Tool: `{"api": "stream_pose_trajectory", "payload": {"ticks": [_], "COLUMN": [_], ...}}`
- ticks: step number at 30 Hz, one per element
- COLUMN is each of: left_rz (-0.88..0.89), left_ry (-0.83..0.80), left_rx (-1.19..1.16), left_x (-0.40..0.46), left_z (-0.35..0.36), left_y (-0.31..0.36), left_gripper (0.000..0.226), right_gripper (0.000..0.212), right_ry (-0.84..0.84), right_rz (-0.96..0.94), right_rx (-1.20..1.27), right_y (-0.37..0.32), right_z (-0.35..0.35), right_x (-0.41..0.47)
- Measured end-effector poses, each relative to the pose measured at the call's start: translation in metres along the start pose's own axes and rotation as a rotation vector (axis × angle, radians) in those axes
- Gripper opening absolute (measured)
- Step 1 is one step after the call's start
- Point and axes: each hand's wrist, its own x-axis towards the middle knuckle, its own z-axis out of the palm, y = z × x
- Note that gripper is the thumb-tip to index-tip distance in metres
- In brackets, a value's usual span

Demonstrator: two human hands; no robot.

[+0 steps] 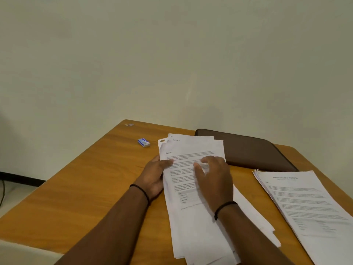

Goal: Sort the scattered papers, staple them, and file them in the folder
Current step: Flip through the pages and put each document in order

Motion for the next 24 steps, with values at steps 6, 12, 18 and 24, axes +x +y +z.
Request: {"api": "stream_pose_trajectory", "payload": {"ticks": [6,12,18,24], "left_rz": [-0.068,-0.073,-0.077,-0.075], "left_ry": [-0.176,-0.169,-0.143,-0.091], "left_rx": [-0.183,-0.171,-0.174,-0.135], "left_x": [0.007,0.011,0.011,0.014], "left_z": [0.000,-0.002,-0.004,-0.004], "left_y": [0.007,0.007,0.005,0.004], "left_gripper": [0.061,0.044,0.035,0.034], "right_gripper": [0.053,0.039,0.020,0.024], "right_ry": [-0.037,-0.086,-0.108,-0.099], "right_rz": [-0.128,-0.060,0.146,0.273], "right_rx": [0.079,0.111,0.265,0.496], "right_y": [-0.043,-0.043,-0.035,-0.028], "right_z": [0.022,0.029,0.032,0.031], "right_x": [-0.007,-0.009,-0.004,0.001]}}
